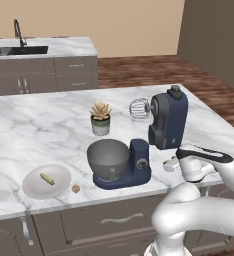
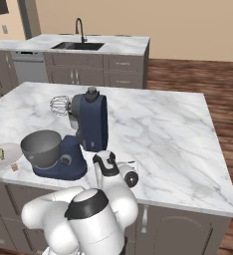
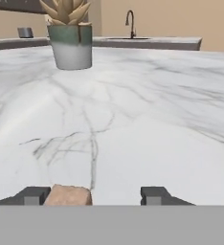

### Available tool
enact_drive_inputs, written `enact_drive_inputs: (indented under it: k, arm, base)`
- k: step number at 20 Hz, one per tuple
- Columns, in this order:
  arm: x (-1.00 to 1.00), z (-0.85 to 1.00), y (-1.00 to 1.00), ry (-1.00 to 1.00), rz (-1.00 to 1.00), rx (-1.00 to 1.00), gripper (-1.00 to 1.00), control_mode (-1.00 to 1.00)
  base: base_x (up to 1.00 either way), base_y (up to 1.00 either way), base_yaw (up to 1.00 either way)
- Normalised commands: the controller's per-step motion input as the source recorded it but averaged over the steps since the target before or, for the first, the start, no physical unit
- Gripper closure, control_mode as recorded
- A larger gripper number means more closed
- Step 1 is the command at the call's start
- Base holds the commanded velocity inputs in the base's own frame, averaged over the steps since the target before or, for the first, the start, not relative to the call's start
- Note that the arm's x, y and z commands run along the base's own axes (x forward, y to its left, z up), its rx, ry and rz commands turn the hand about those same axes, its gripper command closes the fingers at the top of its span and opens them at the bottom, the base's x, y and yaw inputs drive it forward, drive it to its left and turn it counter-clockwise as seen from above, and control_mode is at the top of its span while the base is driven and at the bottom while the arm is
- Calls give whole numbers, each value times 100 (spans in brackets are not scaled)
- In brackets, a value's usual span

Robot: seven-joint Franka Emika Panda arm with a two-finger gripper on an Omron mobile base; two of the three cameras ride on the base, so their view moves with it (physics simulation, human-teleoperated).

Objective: Add butter and sugar cubes to the stand mixer bowl and then turn on the stand mixer to begin making frosting.

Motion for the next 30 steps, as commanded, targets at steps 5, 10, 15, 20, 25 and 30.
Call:
enact_drive_inputs:
  k: [5,10,15,20,25,30]
  arm:
    - [-5,-12,0,0,0,0,-100,-100]
    - [-5,-7,0,0,0,0,-100,-100]
    - [-1,-18,3,0,0,0,100,-100]
    - [0,-2,0,0,0,0,100,-100]
    - [0,-6,0,0,0,0,100,-100]
    - [0,-1,0,0,0,0,100,-100]
  base:
    - [0,0,0]
    - [0,0,0]
    - [0,0,0]
    - [0,0,0]
    - [0,0,0]
    - [0,0,0]
